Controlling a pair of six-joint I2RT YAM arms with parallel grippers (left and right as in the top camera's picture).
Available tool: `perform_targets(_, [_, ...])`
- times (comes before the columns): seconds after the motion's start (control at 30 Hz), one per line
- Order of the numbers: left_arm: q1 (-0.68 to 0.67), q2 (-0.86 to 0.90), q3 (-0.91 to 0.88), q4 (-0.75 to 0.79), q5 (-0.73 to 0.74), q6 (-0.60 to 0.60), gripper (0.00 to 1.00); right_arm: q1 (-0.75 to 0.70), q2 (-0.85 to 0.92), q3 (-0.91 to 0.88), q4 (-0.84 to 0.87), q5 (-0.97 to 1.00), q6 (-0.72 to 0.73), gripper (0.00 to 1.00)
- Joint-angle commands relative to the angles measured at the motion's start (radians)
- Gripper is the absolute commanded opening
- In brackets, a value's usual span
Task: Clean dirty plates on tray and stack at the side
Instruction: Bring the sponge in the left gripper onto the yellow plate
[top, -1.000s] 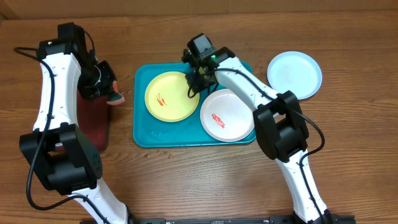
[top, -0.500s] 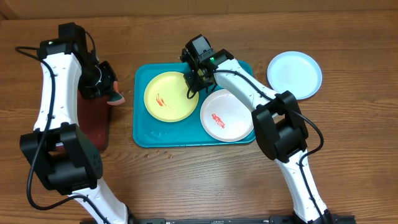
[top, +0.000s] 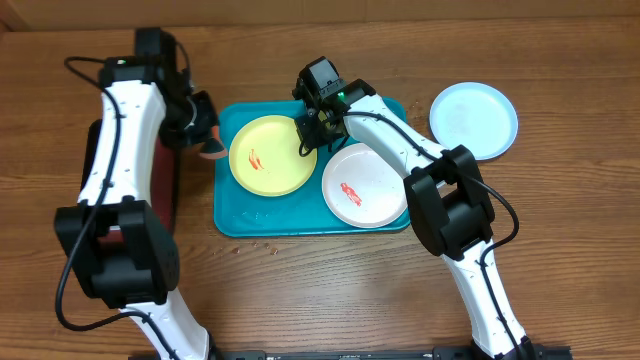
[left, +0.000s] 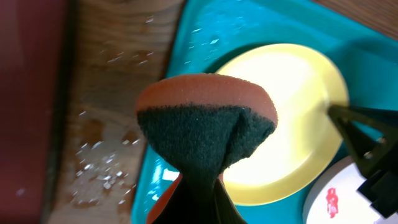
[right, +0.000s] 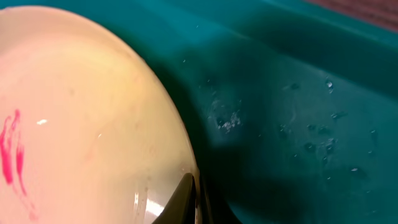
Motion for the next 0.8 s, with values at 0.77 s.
perform_targets(0.77, [-0.148,0.001,-0.212,0.204,-0.157,-0.171,0.04,0.005,0.034,-0.012,-0.104,-0.045,0.223,0.04])
